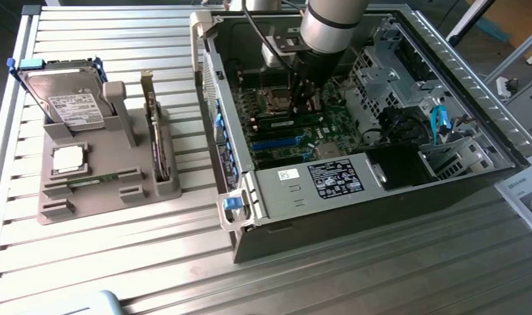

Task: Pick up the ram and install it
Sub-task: 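Press down the ram until it locks into place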

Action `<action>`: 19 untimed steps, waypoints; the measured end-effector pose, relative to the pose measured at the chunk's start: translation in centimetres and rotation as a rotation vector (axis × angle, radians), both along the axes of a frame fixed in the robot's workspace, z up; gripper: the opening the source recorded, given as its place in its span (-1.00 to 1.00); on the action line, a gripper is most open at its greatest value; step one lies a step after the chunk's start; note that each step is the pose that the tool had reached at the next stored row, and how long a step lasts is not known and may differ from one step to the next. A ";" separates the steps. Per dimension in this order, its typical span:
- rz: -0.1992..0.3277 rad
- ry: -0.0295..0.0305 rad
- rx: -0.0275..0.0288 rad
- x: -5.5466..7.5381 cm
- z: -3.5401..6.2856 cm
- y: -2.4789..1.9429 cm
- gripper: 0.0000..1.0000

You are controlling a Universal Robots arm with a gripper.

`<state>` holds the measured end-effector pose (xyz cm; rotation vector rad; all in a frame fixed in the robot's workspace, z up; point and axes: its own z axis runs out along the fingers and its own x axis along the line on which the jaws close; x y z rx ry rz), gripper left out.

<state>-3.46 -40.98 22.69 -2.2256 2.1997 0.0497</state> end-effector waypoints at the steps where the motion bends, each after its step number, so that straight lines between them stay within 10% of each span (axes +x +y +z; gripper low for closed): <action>1: 0.000 -0.0021 0.0034 0.0 0.29 0.09 -0.77; 8: 0.000 -0.0033 0.0028 0.0 2.07 0.11 -0.77; 19: 0.000 -0.0013 0.0026 -2.4 0.79 0.25 -0.77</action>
